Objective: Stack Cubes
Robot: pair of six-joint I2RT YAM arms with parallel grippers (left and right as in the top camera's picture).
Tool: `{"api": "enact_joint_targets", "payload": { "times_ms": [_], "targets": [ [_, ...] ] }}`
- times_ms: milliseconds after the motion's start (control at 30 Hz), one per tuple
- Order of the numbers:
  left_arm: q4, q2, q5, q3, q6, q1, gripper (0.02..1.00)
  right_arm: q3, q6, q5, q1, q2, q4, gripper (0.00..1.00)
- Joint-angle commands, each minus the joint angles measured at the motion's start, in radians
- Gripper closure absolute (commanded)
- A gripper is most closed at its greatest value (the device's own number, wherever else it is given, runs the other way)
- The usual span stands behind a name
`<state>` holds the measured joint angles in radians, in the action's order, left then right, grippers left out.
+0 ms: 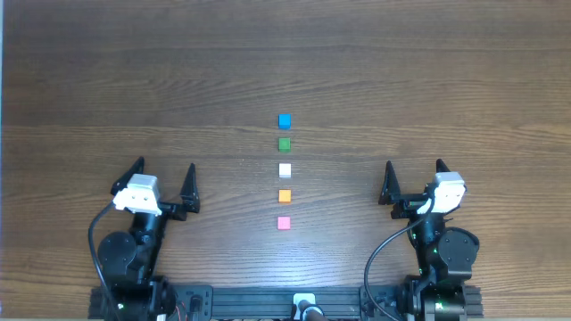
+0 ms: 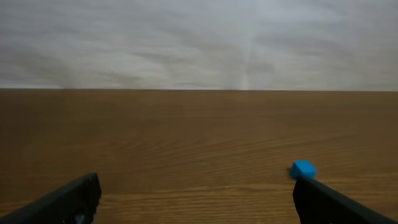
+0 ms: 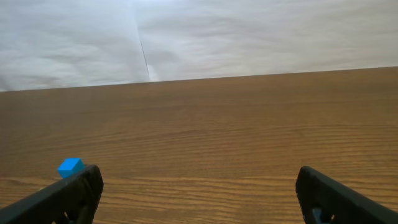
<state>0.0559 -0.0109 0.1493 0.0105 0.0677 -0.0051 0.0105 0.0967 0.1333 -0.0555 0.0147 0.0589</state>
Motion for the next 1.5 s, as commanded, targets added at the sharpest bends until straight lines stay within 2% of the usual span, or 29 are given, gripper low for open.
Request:
{"api": "enact_joint_targets", "payload": {
  "times_ms": [33, 233, 400, 533, 633, 700, 833, 867, 1000, 1100, 1267, 1500],
  "targets": [
    [0.005, 0.004, 0.113, 0.027, 0.01, 0.003, 0.018, -0.005, -0.008, 0.007, 0.005, -0.009, 0.005, 0.009],
    [0.237, -0.007, 0.107, 0.25, 0.05, 0.002, 0.018, -0.005, -0.008, 0.007, 0.005, -0.009, 0.005, 0.009],
    [0.519, -0.104, 0.108, 0.541, 0.075, -0.013, 0.02, -0.005, -0.008, 0.007, 0.005, -0.009, 0.005, 0.009],
    [0.734, -0.231, 0.116, 0.754, 0.128, -0.067, 0.018, -0.005, -0.008, 0.007, 0.005, -0.009, 0.005, 0.009],
    [0.897, -0.369, 0.144, 0.914, 0.158, -0.155, 0.018, -0.005, -0.008, 0.007, 0.005, -0.009, 0.005, 0.009],
    [0.914, -0.482, 0.158, 0.991, 0.158, -0.257, 0.018, -0.005, -0.009, 0.007, 0.005, -0.009, 0.005, 0.007],
    [0.916, -0.625, 0.251, 1.056, 0.158, -0.443, 0.018, -0.005, -0.008, 0.007, 0.005, -0.009, 0.005, 0.009],
    [0.914, -0.697, 0.254, 1.074, 0.157, -0.547, 0.018, -0.005, -0.008, 0.007, 0.005, -0.009, 0.005, 0.007],
    [0.899, -0.833, 0.254, 1.093, 0.158, -0.68, 0.018, -0.005, -0.008, 0.007, 0.005, -0.009, 0.005, 0.007],
    [0.883, -0.941, 0.274, 1.094, 0.161, -0.723, 0.018, -0.005, -0.008, 0.007, 0.005, -0.009, 0.005, 0.009],
    [0.884, -1.113, 0.267, 1.094, 0.295, -0.74, 0.018, -0.005, -0.008, 0.007, 0.005, -0.009, 0.005, 0.007],
    [0.884, -1.318, 0.105, 1.094, 0.587, -0.769, 0.02, -0.005, -0.008, 0.007, 0.005, -0.009, 0.005, 0.007]
  ]
}}
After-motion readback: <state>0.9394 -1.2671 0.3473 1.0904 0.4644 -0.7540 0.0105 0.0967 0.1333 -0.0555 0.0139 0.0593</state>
